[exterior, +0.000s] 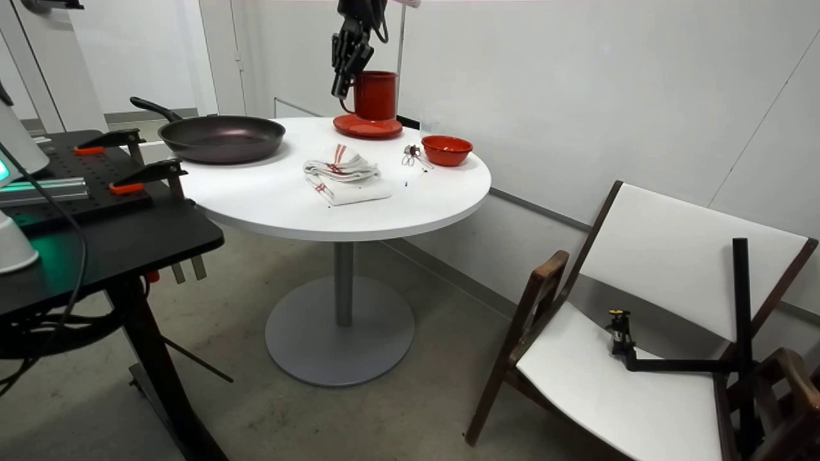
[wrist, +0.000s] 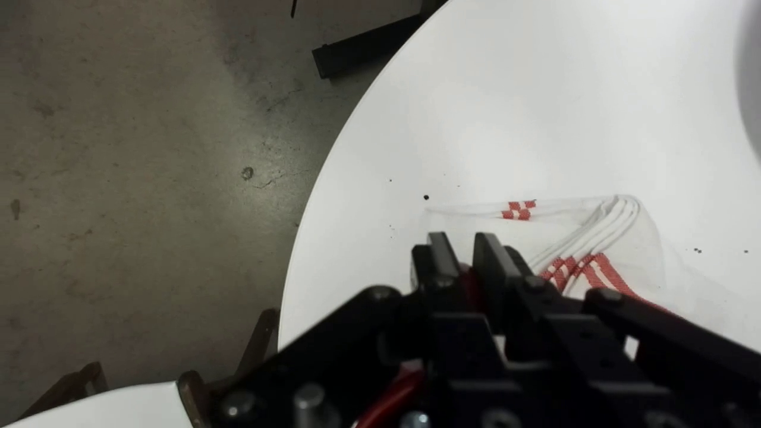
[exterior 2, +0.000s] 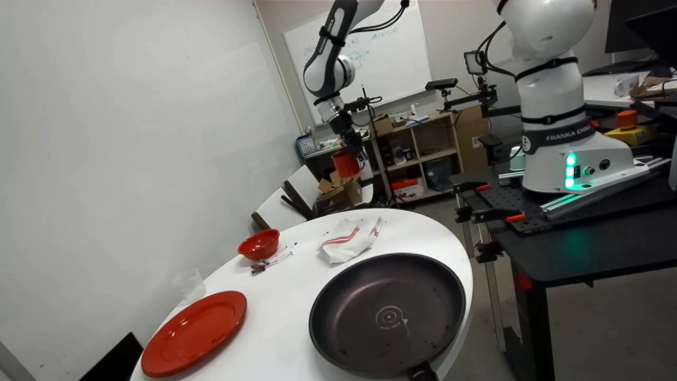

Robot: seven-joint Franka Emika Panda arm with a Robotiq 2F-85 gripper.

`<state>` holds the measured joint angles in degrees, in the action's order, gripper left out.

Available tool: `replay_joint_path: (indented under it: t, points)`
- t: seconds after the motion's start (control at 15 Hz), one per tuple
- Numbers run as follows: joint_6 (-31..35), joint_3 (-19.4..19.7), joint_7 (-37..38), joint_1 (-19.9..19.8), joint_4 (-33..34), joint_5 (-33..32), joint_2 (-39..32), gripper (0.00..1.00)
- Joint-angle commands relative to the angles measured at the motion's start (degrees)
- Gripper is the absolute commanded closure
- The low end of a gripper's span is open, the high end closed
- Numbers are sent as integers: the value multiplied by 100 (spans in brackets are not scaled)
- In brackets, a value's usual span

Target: Move the cup

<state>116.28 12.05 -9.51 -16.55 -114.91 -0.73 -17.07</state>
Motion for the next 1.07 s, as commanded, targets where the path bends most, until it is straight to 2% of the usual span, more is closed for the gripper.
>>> replay_joint_path:
  t: [0.0,0.8,0.93,1.0]
  points:
    - [-610,-36,147,103,824,-73,-389,95]
    - [-1634,-274,24,14,2950,86,-1832,95]
    - [-1624,-295,6,-16,3095,94,-1955,96]
    - [-1375,-271,45,37,2673,3,-1716,85]
